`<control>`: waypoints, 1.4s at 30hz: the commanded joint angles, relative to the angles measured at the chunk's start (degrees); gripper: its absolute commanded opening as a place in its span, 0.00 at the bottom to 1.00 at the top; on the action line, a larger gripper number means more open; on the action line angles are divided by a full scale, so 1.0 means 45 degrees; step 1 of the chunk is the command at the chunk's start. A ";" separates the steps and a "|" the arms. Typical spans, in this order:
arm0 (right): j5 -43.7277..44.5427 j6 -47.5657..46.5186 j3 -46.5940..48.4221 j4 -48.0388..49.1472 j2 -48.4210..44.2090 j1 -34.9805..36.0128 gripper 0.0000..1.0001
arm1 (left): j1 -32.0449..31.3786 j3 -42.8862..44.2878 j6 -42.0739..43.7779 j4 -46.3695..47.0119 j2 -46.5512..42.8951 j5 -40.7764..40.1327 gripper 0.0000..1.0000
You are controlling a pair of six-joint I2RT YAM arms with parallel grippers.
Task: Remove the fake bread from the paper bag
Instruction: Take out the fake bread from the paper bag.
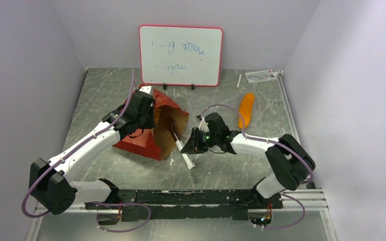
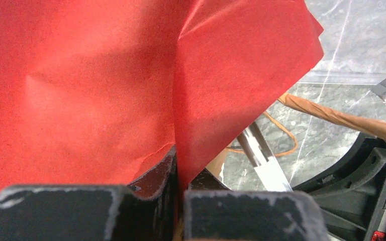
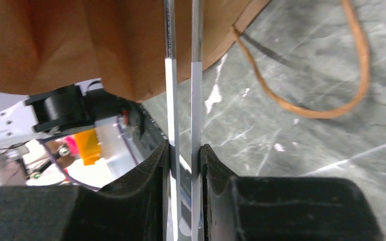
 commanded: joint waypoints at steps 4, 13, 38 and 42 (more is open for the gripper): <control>-0.2429 0.2610 -0.0348 0.3344 0.0552 0.0036 0.30 | -0.0115 0.0004 0.0482 0.0688 -0.0145 0.0937 0.07; -0.2715 0.3288 0.0078 0.4112 0.1524 -0.0047 0.34 | -0.0105 0.0245 0.0699 0.0557 -0.0161 0.1328 0.07; -0.2365 0.3588 -0.1727 0.2941 -0.1508 -0.1559 0.42 | -0.0106 0.0348 0.0782 -0.0025 -0.0611 0.1226 0.07; -0.1621 0.3134 -0.1619 0.1994 -0.2215 -0.1763 0.42 | -0.0104 0.0462 0.0797 -0.0158 -0.0524 0.1136 0.07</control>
